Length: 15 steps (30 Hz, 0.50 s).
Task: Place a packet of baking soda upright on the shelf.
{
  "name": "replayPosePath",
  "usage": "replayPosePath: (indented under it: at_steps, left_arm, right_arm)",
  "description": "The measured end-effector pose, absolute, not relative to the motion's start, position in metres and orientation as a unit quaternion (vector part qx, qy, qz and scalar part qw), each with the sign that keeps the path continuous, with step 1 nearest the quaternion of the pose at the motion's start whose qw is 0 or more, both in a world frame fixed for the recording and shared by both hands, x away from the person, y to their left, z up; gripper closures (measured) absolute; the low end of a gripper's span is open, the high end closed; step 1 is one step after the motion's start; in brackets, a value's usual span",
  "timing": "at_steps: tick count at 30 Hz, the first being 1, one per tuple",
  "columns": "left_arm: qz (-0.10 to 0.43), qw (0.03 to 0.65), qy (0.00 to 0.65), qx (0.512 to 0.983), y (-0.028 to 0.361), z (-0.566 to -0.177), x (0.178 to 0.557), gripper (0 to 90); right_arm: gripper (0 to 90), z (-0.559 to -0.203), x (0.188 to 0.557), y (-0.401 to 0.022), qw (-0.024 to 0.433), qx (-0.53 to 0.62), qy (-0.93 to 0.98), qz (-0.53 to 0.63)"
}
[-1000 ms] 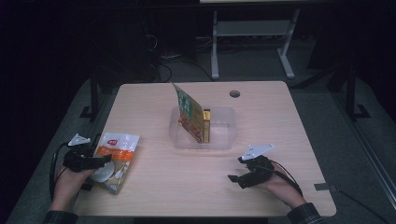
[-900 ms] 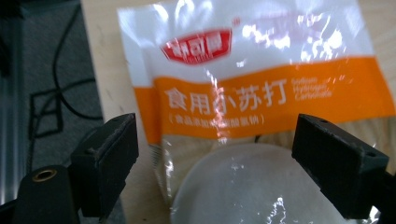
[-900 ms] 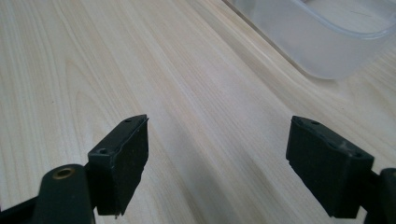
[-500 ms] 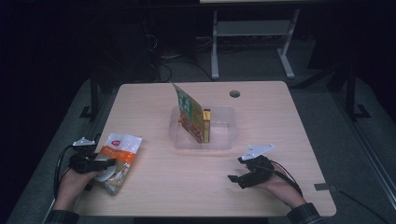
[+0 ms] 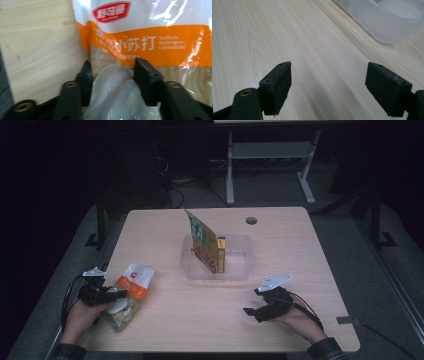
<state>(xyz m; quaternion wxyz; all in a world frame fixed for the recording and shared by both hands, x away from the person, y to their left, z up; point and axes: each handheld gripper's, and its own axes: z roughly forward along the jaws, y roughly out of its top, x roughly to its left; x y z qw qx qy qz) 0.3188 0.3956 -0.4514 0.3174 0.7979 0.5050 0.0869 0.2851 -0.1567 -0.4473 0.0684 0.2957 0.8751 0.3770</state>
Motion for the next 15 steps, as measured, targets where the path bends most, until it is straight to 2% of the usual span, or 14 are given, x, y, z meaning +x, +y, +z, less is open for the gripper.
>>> replayPosePath:
  at_steps: [2,4,7,11,15]
  left_arm:
    - [0.078,0.32,0.501,0.8,0.395,-0.451,0.319,63.2]
    - [0.076,0.318,0.489,0.809,0.394,-0.451,0.318,75.8]
    - [0.077,0.323,0.478,0.813,0.392,-0.45,0.317,84.8]
    - [0.081,0.333,0.463,0.817,0.39,-0.448,0.316,88.4]
    - [0.088,0.368,0.453,0.807,0.386,-0.437,0.312,89.5]
  right_arm:
    - [20.6,-0.447,0.285,-0.157,0.068,0.296,0.875,0.377]
    - [20.6,-0.447,0.285,-0.156,0.068,0.296,0.876,0.376]
    - [20.6,-0.447,0.285,-0.156,0.068,0.294,0.876,0.377]
    - [20.6,-0.447,0.285,-0.156,0.067,0.296,0.875,0.378]
    - [20.6,-0.447,0.287,-0.158,0.062,0.298,0.872,0.382]
